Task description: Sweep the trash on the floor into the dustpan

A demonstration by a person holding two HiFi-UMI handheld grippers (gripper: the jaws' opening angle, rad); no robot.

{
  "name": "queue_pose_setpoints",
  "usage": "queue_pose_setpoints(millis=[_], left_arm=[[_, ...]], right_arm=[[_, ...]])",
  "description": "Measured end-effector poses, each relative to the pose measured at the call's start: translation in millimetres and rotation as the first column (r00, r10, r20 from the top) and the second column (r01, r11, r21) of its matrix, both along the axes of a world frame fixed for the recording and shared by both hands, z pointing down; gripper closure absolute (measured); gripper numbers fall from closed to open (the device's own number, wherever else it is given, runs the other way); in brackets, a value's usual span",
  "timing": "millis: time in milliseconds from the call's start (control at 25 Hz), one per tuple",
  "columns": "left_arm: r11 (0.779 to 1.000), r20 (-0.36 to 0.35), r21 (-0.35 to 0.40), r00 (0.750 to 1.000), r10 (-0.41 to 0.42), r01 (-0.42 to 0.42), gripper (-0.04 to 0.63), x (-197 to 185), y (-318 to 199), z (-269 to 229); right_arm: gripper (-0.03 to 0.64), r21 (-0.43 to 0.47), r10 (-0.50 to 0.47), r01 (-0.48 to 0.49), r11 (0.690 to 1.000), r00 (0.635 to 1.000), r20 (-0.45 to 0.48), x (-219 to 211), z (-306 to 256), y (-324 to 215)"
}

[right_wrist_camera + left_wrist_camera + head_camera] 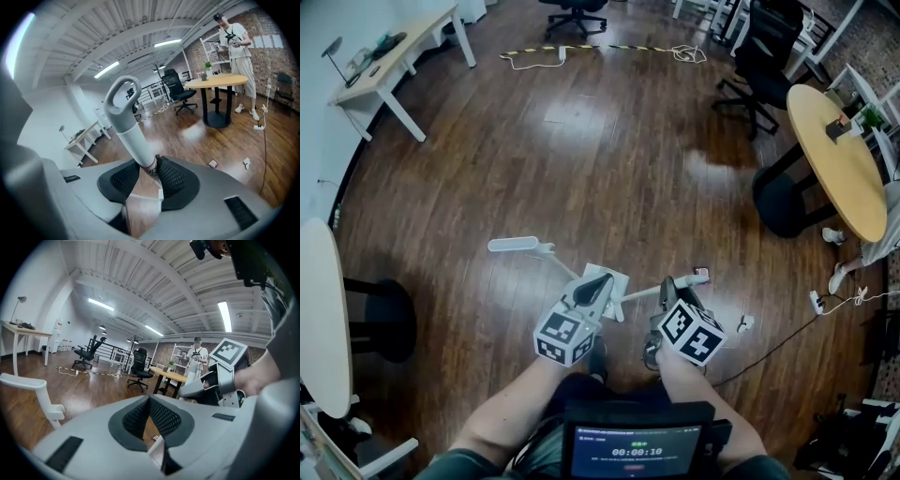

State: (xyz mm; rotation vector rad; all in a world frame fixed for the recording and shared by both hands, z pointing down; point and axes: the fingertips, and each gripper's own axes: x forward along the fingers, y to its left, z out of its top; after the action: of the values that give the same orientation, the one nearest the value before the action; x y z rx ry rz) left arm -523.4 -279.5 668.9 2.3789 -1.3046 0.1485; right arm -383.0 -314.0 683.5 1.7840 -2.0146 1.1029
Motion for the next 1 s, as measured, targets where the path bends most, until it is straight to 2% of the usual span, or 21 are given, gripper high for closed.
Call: queue_pose_setpoints(millis=[120,280,440,600,720,1000], left_arm=[[1.000,-0.031,0.005,1.000,0.002,-0.002,0.582,9,-2,-14],[0.998,-0.018,0.045,0.999,0.040,-0.039,0.581,27,1,-38],[0.996,-0.019,0.070,0.998,0.056,-0.055,0.582,42,4,-56],[0.991,-0.015,0.094,0.995,0.099,-0.097,0.582,67,14,-93],[0.986,-0.014,0.113,0.992,0.126,-0.124,0.583,104,24,-120],[0.971,-0.027,0.166,0.983,0.180,-0.174,0.583,216,47,-181]], right_arm=[[0.483,0.018,0.024,-0.024,1.000,1.000,-0.004,21,-13,4],[0.483,0.039,0.066,-0.066,0.997,0.998,0.016,51,-33,18],[0.483,0.128,0.044,-0.041,0.991,0.999,-0.023,73,-68,30],[0.485,0.246,0.029,-0.006,0.969,0.996,-0.090,94,-128,43],[0.486,0.322,0.019,0.027,0.946,0.990,-0.137,127,-167,56],[0.491,0.444,0.028,0.076,0.893,0.974,-0.223,246,-240,90]])
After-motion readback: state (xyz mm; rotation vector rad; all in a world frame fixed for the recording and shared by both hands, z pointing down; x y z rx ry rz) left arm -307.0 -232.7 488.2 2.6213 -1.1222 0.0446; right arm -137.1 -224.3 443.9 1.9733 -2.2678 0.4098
